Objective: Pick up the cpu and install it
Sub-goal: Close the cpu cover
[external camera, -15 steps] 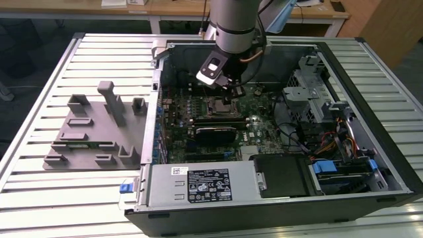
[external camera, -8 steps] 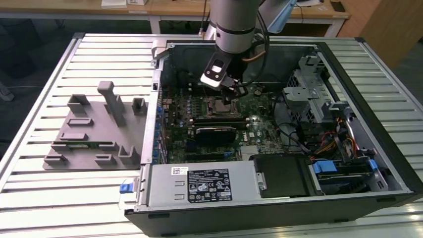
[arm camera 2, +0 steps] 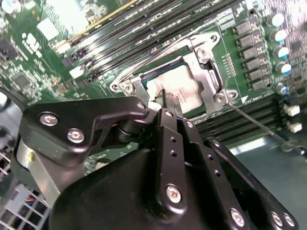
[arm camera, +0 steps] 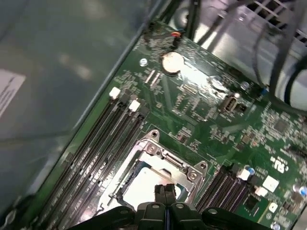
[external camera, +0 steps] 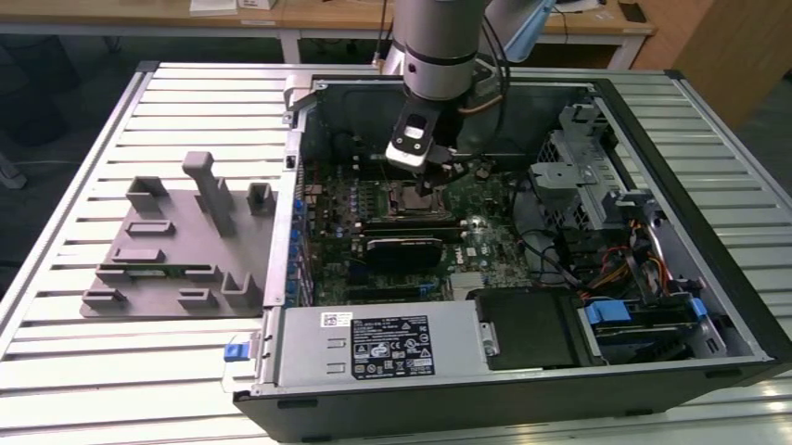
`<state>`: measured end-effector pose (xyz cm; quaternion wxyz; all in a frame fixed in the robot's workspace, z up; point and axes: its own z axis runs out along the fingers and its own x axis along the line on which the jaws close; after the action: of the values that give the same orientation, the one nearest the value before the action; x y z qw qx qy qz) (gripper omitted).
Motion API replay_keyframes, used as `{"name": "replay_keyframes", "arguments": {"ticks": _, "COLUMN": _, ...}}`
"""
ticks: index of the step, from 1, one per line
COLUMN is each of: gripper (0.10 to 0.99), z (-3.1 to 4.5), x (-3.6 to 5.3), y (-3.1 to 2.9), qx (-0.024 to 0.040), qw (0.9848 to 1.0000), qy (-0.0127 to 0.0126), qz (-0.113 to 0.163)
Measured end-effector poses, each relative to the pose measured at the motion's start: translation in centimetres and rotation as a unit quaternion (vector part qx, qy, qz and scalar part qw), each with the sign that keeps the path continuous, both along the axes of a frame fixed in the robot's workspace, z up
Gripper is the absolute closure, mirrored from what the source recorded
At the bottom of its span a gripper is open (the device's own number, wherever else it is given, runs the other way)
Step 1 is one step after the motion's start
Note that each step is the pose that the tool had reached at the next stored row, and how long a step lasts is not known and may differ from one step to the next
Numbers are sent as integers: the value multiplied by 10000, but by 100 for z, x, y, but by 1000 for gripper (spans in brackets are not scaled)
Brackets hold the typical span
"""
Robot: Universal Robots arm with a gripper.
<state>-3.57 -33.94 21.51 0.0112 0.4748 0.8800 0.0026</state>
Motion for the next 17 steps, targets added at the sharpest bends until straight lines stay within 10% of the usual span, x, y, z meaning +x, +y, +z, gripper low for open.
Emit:
{"name": "replay_keyframes", "arguments": {"ticks": 9, "gripper": 980, "z": -8, "x": 0, "y": 0, "qx": -1, "qw": 9967, "qy": 1, "qz": 817}}
{"name": "replay_keyframes", "arguments": {"ticks": 17, "gripper": 980, "z": -18, "x": 0, "y": 0, "qx": 0, "qw": 9880, "qy": 0, "qz": 1541}}
